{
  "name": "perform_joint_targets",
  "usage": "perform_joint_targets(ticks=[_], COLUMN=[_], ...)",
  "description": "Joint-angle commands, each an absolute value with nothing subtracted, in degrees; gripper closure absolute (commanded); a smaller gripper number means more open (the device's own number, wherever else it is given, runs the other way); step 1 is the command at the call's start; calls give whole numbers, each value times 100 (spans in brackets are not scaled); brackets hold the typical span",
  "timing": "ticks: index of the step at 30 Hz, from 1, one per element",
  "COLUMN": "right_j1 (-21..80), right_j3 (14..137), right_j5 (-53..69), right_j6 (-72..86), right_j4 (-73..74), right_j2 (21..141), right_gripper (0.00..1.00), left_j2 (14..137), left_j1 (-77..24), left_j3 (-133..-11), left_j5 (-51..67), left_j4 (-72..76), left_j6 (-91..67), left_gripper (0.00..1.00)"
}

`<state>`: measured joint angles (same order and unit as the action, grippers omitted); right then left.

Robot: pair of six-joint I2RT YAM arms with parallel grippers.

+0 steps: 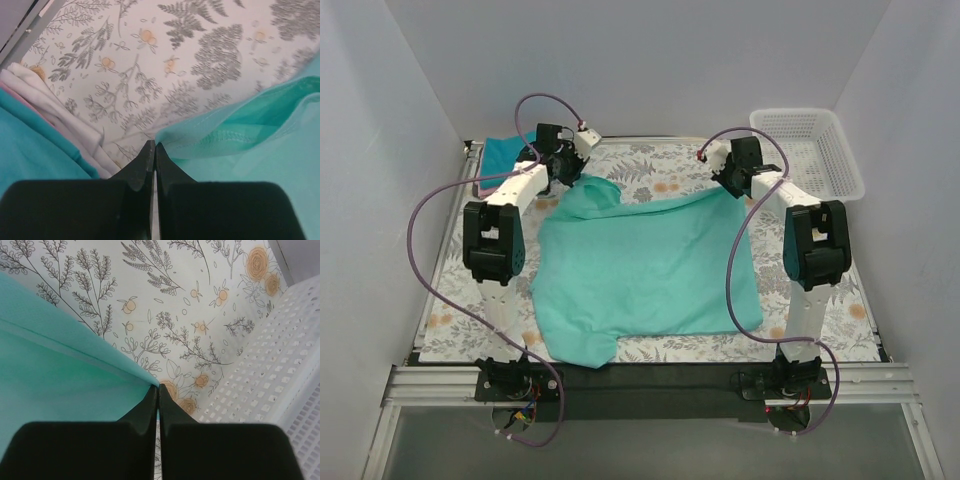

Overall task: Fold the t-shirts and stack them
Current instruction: Flatten the tshirt out

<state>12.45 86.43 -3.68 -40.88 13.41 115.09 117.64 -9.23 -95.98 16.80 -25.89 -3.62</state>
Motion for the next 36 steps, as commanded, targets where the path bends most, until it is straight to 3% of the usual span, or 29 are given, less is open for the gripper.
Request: perform_joint_targets(ticks=[1,11,12,14,15,16,20,24,30,36], right_j1=[1195,1195,1195,1187,1195,1204,1230,1230,1230,1230], right_j3=[9017,9622,9702,9791,9869,9914,10028,9836,8747,7085], right_j5=[-483,-1019,-1089,-1169,-1160,-1099,-732,147,1555,1863], right_j6=[-4236,-4632,-4632,-4562,-4518,-4457,-4062,-3745,-3823,-3955], right_j4=[1099,747,756,756,791,843,1378,2292,4041,4685], right_j2=[11724,12445,12567,12577,12560,12455,11981,11104,9969,9238], right_gripper=[99,99,99,88,78,62,41,41,43,57], left_j2=[12416,13719,13798,13912,13922,13913,13466,12606,10971,9809], left_j1=[-835,-826,-826,-826,-826,-826,-826,-826,-826,-826], left_j3=[-10544,-11669,-11776,-12074,-12163,-12242,-12068,-11349,-9284,-7236], left_j5=[1442,853,809,765,765,869,1142,1598,2346,2382], left_j4=[-2136,-1292,-1292,-1257,-1274,-1327,-1494,-2336,-3593,-4052], left_j6=[-536,-852,-887,-1045,-1124,-1212,-1432,-1749,-2161,-2101], left_gripper=[100,100,91,78,74,70,61,61,62,62])
